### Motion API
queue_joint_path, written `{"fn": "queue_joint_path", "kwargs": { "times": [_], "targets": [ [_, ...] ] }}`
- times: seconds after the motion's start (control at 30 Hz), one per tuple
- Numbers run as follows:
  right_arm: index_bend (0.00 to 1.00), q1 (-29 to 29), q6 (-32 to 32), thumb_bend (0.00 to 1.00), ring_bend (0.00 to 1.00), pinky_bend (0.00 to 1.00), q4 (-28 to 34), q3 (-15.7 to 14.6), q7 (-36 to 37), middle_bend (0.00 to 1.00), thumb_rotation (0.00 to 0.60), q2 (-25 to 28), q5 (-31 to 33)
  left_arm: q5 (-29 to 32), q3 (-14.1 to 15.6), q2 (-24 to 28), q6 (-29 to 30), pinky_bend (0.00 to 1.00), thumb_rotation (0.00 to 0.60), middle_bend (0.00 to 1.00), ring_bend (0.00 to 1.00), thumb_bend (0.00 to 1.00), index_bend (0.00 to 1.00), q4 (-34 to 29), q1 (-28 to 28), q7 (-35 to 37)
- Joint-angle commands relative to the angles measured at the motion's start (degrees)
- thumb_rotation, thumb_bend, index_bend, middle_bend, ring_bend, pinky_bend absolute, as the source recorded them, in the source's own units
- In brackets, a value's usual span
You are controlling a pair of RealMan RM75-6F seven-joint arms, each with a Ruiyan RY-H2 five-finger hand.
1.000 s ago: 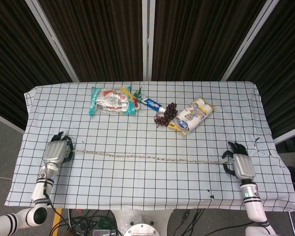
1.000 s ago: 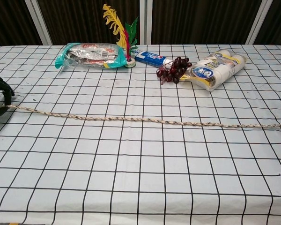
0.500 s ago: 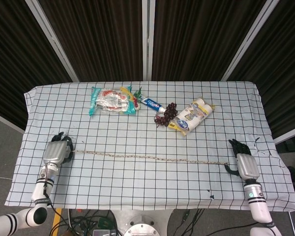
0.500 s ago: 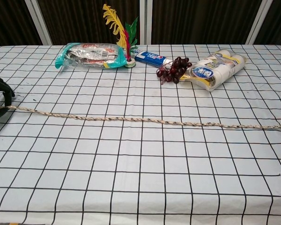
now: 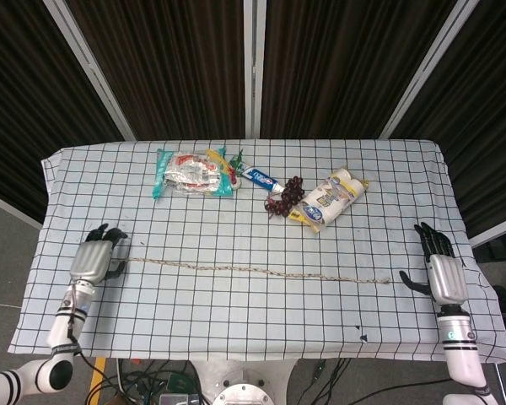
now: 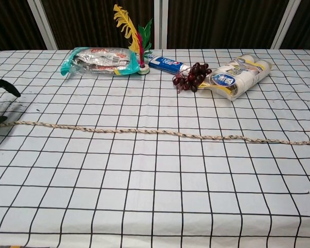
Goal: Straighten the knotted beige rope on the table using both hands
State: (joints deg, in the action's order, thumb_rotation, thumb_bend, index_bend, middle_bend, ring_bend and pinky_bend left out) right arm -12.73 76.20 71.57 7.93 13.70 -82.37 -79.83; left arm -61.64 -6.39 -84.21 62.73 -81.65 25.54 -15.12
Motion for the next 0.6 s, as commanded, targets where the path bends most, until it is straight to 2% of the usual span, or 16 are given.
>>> {"fn": "queue_joint_path", "kwargs": {
  "times": [0.03, 0.13, 0.3, 0.43, 0.6],
  "targets": [
    [0.00, 0.9, 1.8, 0.18, 0.00, 0.00, 2.0, 0.2, 0.0, 0.00, 0.600, 2.2, -0.9, -2.6, -1.0, 2.1, 4.8, 0.11, 0.600, 0.14, 0.00, 0.31, 0.23, -2.8, -1.5, 1.0],
    [0.00, 1.8, 2.9, 0.18, 0.00, 0.00, 3.6, -1.0, -0.7, 0.00, 0.600, 4.7, -2.4, -7.1, -1.2, 4.1, 11.1, 0.11, 0.600, 0.14, 0.00, 0.29, 0.21, -4.9, -3.6, 2.9],
    [0.00, 4.6, 6.3, 0.20, 0.00, 0.00, 1.4, -3.7, -7.5, 0.00, 0.600, 6.9, -4.5, -16.1, 3.0, 6.9, 19.4, 0.11, 0.600, 0.14, 0.00, 0.21, 0.20, -4.6, -8.5, 6.2],
    [0.00, 7.5, 8.4, 0.22, 0.00, 0.00, 1.1, -5.1, -11.4, 0.00, 0.600, 8.4, -3.8, -19.5, 6.6, 7.9, 23.7, 0.11, 0.600, 0.12, 0.00, 0.14, 0.20, -4.0, -12.5, 5.0],
    [0.00, 9.7, 9.2, 0.22, 0.00, 0.00, 1.4, -6.5, -12.8, 0.00, 0.600, 9.4, -3.7, -20.5, 8.4, 7.7, 26.8, 0.11, 0.600, 0.12, 0.00, 0.13, 0.17, -3.6, -16.5, 6.6]
  ]
}}
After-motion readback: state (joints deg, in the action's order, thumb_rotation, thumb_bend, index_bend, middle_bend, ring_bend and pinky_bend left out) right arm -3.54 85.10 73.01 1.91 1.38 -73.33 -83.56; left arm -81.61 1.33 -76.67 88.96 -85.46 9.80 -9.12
